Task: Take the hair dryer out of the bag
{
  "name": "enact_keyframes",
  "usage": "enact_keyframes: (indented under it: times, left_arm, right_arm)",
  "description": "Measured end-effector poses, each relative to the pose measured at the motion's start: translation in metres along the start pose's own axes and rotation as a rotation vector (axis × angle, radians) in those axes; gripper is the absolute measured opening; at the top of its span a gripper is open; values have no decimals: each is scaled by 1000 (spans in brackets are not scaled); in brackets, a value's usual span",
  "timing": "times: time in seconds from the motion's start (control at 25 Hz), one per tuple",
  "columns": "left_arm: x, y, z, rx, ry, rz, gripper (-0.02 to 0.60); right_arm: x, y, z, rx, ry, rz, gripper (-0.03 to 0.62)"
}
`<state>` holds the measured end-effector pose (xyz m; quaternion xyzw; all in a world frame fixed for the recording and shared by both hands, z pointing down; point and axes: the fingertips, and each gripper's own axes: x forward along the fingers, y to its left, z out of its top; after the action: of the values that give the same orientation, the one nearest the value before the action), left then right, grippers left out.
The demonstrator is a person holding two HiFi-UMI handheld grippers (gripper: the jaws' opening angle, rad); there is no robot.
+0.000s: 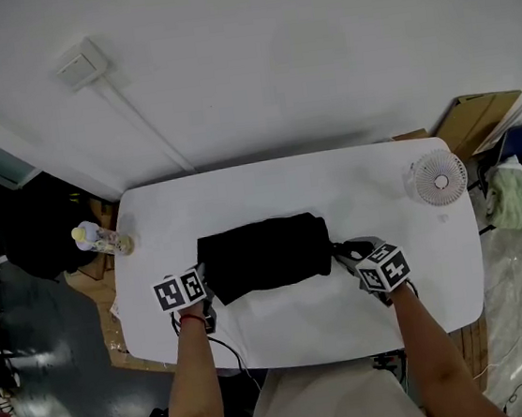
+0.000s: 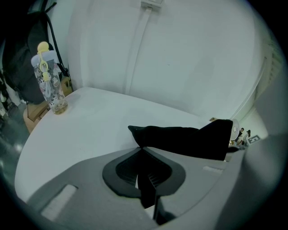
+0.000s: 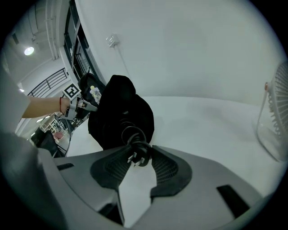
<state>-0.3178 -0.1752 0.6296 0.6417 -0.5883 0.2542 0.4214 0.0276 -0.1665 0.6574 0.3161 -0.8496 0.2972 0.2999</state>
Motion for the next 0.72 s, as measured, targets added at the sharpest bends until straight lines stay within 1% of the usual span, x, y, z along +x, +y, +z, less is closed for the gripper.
enact_keyframes:
  times: [0.36,0.72]
  left_arm:
    - [-17,-2,-12,-6,-2,-10,17]
    - [-21,0,-20,-4,2,6,17]
  right_arm:
    - [-24,-18,-18,44,-14,-53,151]
    - [-51,-43,-35,91,-29,-119,150]
